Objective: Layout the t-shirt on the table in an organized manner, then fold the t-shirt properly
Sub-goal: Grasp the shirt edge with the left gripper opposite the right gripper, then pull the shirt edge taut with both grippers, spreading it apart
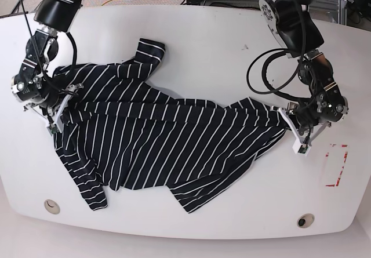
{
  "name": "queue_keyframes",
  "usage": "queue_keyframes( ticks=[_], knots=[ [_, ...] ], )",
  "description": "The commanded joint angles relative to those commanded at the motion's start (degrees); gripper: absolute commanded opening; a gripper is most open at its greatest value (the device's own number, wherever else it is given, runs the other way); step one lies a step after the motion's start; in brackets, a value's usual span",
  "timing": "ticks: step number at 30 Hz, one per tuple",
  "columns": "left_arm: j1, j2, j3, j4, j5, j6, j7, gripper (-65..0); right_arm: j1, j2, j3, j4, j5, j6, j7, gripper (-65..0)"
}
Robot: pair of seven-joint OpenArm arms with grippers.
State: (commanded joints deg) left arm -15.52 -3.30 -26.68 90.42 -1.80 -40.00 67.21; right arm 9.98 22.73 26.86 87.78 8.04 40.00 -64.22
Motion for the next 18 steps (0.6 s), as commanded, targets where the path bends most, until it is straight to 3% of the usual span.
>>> queue_keyframes(
  ticks=[7,12,18],
  knots=[
    [6.42,-0.97,0.0,11.69,0.0,0.0,5.19,-65.0,0.7,1.14,0.0,-0.26,0.0,0.0,-0.53,-61.7],
    [10.55,-1.23,0.0,16.18,0.0,0.0,9.93,-65.0,-0.53,1.49,0.0,-0.09,0.09,0.0,-4.66,-61.7],
    [14.95,-1.32,-0.09,17.58,0.0,0.0,10.37,-65.0,-4.75,-0.26,0.35,1.23,0.09,0.0,-5.01,-61.7]
  ],
)
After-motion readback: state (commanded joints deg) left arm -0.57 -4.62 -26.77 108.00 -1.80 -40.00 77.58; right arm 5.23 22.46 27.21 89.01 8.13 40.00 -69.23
